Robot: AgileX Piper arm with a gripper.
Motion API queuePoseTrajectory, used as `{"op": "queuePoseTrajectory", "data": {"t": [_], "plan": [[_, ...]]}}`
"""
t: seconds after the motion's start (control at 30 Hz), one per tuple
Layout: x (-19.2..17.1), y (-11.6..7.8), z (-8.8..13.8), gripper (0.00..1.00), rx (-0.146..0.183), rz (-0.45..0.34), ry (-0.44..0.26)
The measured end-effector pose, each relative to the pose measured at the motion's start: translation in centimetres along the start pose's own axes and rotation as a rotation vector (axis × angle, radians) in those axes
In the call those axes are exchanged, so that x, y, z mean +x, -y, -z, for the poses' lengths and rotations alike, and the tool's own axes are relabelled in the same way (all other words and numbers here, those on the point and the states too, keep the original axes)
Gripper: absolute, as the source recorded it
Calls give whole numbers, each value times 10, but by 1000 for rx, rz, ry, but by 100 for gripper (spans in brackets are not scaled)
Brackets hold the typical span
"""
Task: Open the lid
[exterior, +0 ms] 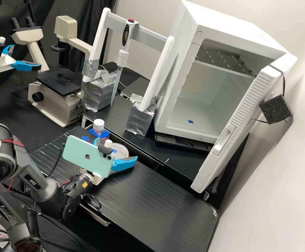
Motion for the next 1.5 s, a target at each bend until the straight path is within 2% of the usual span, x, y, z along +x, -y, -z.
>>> {"op": "queuePoseTrajectory", "data": {"t": [0.27,0.73,0.9,1.3,1.5], "plan": [[2,1,-3,0,16,0,18],[-1,-3,-5,0,10,-22,32],[-4,-6,-2,0,17,-30,19],[-6,-7,2,0,2,-26,-1],[-7,-7,5,0,13,-26,-18]]}}
